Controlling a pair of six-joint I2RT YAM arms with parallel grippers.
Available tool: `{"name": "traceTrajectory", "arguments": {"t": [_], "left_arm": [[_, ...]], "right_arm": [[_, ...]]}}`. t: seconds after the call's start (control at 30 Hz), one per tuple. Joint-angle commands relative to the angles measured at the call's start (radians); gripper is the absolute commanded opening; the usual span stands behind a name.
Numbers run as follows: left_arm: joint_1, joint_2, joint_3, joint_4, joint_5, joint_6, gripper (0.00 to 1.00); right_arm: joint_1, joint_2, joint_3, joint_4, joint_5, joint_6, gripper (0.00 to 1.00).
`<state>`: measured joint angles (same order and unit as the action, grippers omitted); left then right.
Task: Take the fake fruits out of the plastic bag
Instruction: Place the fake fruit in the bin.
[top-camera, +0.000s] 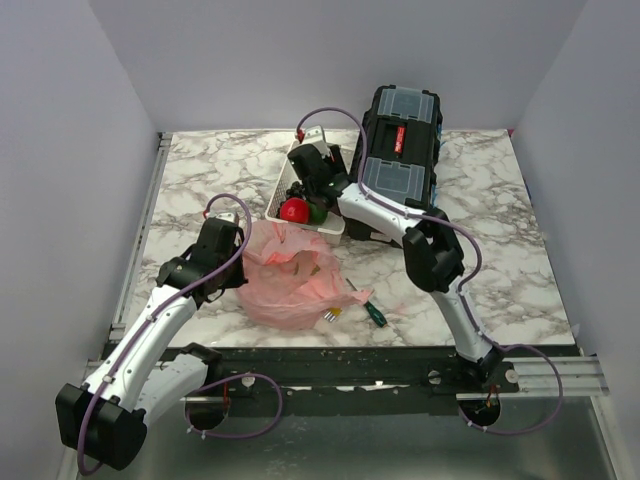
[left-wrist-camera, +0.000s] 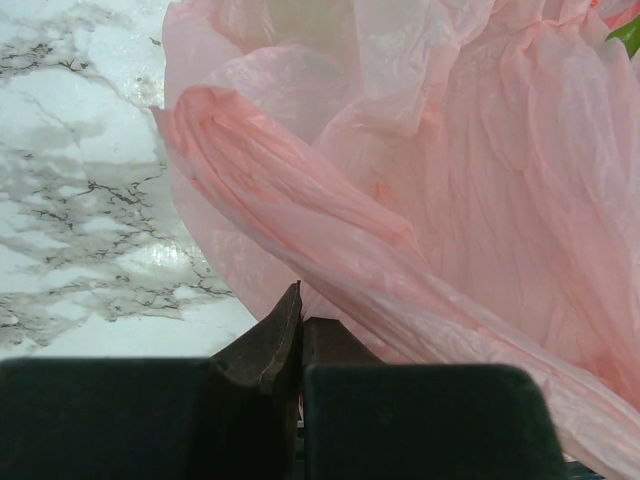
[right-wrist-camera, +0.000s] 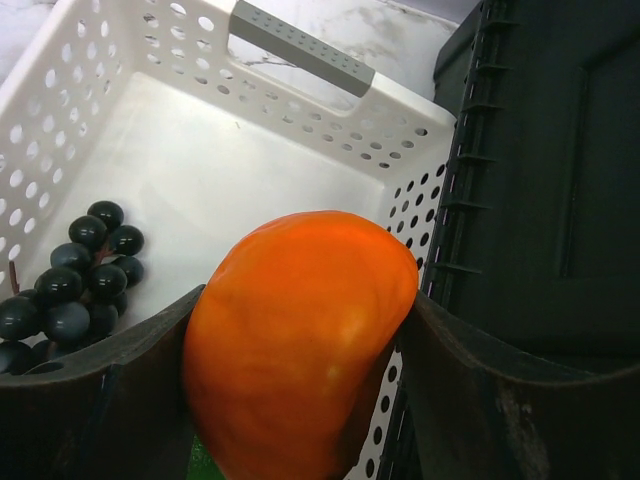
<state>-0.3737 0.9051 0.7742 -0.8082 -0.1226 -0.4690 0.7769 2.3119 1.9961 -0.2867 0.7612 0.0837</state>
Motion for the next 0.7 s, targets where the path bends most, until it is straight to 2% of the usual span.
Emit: {"name": "traceTrajectory", "arguments": {"t": [0.0, 0.2, 0.53, 0.67], "left_arm": [[-0.003, -0.014, 0.025, -0.002, 0.0, -0.001, 0.0], [-0.003, -0.018, 0.025, 0.0, 0.002, 0.0, 0.0], [-0.003, -0.018, 0.024, 0.0, 0.0, -0.001, 0.0], [-0.003, -0.017, 0.024, 0.0, 0.0, 0.0, 0.0]], "right_arm": [[0.001, 0.046, 0.067, -0.049, 0.013, -0.032, 0.47], [0.001, 0.062, 0.095, -0.064, 0.005, -0.036, 0.75], [0.0, 0.007, 0.065, -0.095, -0.053, 0.013, 0.85], [0.0, -0.046, 0.036, -0.103, -0.1, 0.039, 0.85]]}}
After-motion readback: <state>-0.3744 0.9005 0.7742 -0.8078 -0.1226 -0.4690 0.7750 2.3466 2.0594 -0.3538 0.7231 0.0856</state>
